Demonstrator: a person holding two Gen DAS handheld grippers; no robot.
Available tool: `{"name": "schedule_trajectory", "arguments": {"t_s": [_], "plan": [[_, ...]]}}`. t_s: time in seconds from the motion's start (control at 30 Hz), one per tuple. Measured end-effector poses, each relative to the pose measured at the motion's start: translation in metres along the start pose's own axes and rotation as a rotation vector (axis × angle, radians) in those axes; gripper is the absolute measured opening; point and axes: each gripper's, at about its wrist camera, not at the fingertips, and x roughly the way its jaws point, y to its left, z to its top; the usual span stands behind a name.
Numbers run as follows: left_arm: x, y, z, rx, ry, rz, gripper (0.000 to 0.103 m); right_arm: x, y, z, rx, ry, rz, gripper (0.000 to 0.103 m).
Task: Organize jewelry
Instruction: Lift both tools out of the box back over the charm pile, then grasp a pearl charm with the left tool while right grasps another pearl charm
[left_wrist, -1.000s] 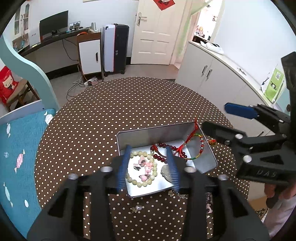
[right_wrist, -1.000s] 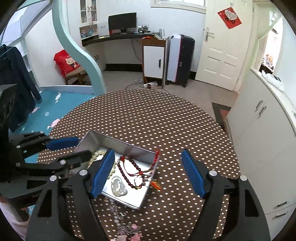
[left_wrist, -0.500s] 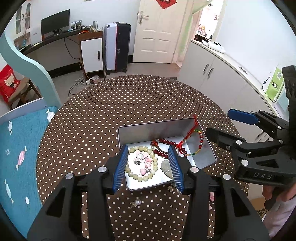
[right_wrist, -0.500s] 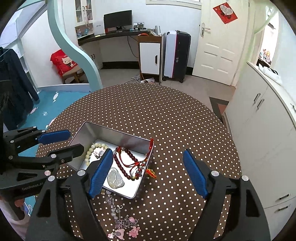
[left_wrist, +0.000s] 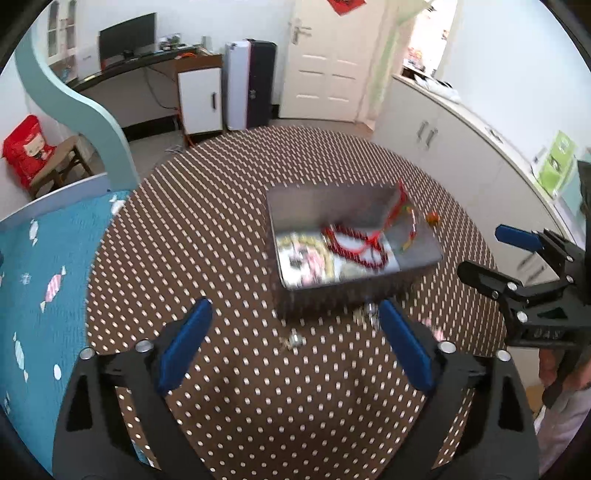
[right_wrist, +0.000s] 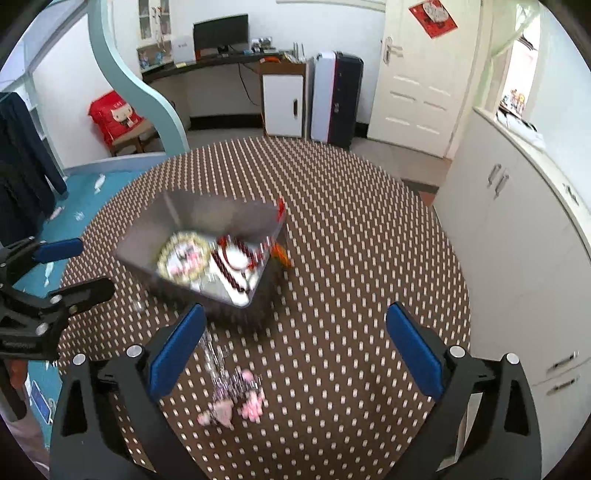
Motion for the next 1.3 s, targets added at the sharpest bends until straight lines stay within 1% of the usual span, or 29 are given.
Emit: {"name": "schedule_trajectory", "arguments": {"t_s": [0.1, 0.17, 0.23, 0.3, 0.37, 0.4, 0.47, 0.53, 0.57, 0.6, 0.63, 0.7, 0.77, 0.8, 0.83, 0.87, 0.93, 0.97, 1.0, 1.07, 1.13, 1.2, 1.3], "plan": [[0.019, 0.003, -0.015, -0.002, 0.054, 0.015, 0.092, 0.012, 0.000, -0.017, 0.026, 0.049, 0.001, 0.095], [0.031, 0.005, -0.023, -0.011, 0.075, 0.017, 0.091, 0.020, 0.000, -0.027, 0.044, 0.086, 0.011, 0.095], [0.042, 0.008, -0.028, -0.021, 0.082, 0.005, 0.068, 0.027, 0.001, -0.034, 0.055, 0.113, 0.015, 0.095], [0.051, 0.008, -0.029, -0.021, 0.095, 0.014, 0.064, 0.034, 0.002, -0.040, 0.067, 0.143, 0.011, 0.095], [0.054, 0.006, -0.030, 0.006, 0.073, 0.031, 0.057, 0.039, 0.003, -0.043, 0.080, 0.155, 0.015, 0.095], [0.055, 0.005, -0.031, 0.014, 0.073, 0.026, 0.053, 0.040, 0.004, -0.043, 0.083, 0.156, 0.021, 0.095], [0.055, 0.002, -0.031, 0.032, 0.072, 0.034, 0.042, 0.039, 0.007, -0.042, 0.091, 0.137, 0.030, 0.095], [0.055, -0.002, -0.033, 0.064, 0.070, 0.071, 0.026, 0.037, 0.010, -0.038, 0.104, 0.113, 0.063, 0.095], [0.055, -0.003, -0.034, 0.068, 0.069, 0.069, 0.022, 0.036, 0.012, -0.036, 0.112, 0.097, 0.096, 0.095], [0.054, -0.001, -0.035, 0.066, 0.071, 0.060, 0.016, 0.036, 0.015, -0.034, 0.114, 0.082, 0.110, 0.095], [0.052, 0.001, -0.035, 0.053, 0.075, 0.055, 0.015, 0.035, 0.020, -0.033, 0.107, 0.064, 0.127, 0.095], [0.049, 0.005, -0.037, 0.031, 0.072, 0.039, 0.015, 0.035, 0.030, -0.029, 0.087, 0.049, 0.156, 0.087], [0.046, 0.006, -0.039, 0.025, 0.065, 0.039, 0.015, 0.040, 0.039, -0.026, 0.070, 0.047, 0.185, 0.066], [0.046, 0.007, -0.039, 0.020, 0.066, 0.035, 0.015, 0.043, 0.045, -0.025, 0.057, 0.051, 0.204, 0.063], [0.044, 0.008, -0.041, 0.011, 0.065, 0.031, 0.015, 0.048, 0.050, -0.025, 0.043, 0.063, 0.213, 0.057], [0.042, 0.009, -0.041, 0.005, 0.061, 0.029, 0.015, 0.050, 0.056, -0.024, 0.033, 0.062, 0.197, 0.056], [0.036, 0.011, -0.044, -0.001, 0.046, 0.013, 0.015, 0.052, 0.063, -0.022, 0.004, 0.053, 0.185, 0.051], [0.033, 0.012, -0.044, -0.001, 0.038, 0.005, 0.015, 0.053, 0.068, -0.022, -0.019, 0.044, 0.162, 0.044], [0.031, 0.012, -0.044, 0.001, 0.033, 0.000, 0.015, 0.055, 0.071, -0.022, -0.030, 0.038, 0.149, 0.040], [0.028, 0.012, -0.045, 0.008, 0.017, -0.015, 0.015, 0.058, 0.077, -0.020, -0.050, 0.027, 0.152, 0.024], [0.026, 0.012, -0.046, 0.006, 0.011, -0.023, 0.015, 0.059, 0.082, -0.020, -0.083, 0.013, 0.130, 0.018], [0.025, 0.013, -0.048, 0.002, 0.007, -0.032, 0.015, 0.061, 0.083, -0.020, -0.093, 0.009, 0.140, 0.016], [0.023, 0.014, -0.048, 0.000, -0.004, -0.036, 0.015, 0.060, 0.085, -0.022, -0.103, -0.004, 0.133, 0.014]]}}
